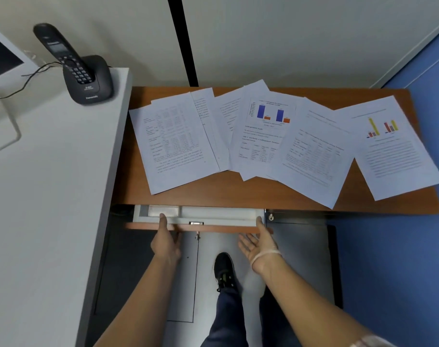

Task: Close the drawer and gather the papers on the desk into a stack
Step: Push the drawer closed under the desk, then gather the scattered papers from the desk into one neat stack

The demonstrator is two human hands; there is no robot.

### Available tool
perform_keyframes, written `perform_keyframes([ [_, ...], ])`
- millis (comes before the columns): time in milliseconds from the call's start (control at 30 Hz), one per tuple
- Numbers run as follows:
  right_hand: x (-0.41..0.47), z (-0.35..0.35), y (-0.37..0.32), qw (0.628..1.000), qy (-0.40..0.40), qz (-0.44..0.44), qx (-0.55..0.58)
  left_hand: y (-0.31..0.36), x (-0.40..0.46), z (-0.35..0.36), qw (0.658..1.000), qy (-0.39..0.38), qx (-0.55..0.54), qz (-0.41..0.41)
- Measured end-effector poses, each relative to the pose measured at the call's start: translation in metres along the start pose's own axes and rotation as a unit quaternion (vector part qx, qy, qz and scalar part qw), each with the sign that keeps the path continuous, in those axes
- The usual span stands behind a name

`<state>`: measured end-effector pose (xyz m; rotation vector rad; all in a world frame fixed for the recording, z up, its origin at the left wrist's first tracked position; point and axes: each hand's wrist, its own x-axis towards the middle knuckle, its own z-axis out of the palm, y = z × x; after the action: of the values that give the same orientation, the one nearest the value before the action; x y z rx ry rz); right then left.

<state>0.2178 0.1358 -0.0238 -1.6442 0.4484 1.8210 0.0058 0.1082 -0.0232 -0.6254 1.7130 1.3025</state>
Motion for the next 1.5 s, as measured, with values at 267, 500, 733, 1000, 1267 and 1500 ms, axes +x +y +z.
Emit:
perform_keyframes([
  [267,0.023,0.050,-0.044,1.000,0.002,-0.015,0.018,0.016,0.014,0.064,0.999,0.029,-0.037,0.026],
  [500,0.040,0.064,-0.046,0.997,0.043,-0.008,0.067,0.009,0.030,0.070,0.996,0.052,-0.059,0.044],
  [733,0.038,0.060,-0.047,0.997,0.042,0.006,0.068,0.004,0.026,0.064,0.998,0.008,-0.045,0.048],
  [1000,-0.023,0.043,-0.034,0.925,0.077,-0.181,-0.326,-0.049,0.052,0.024,0.979,-0.120,0.152,0.058],
  [1267,0.003,0.085,-0.105,0.391,0.071,-0.511,-0.762,-0.060,0.083,0.019,0.904,-0.309,0.294,-0.033],
  [1500,0.046,0.093,-0.123,0.279,0.056,-0.392,-0.875,-0.052,0.084,0.010,0.917,-0.272,0.285,0.054],
])
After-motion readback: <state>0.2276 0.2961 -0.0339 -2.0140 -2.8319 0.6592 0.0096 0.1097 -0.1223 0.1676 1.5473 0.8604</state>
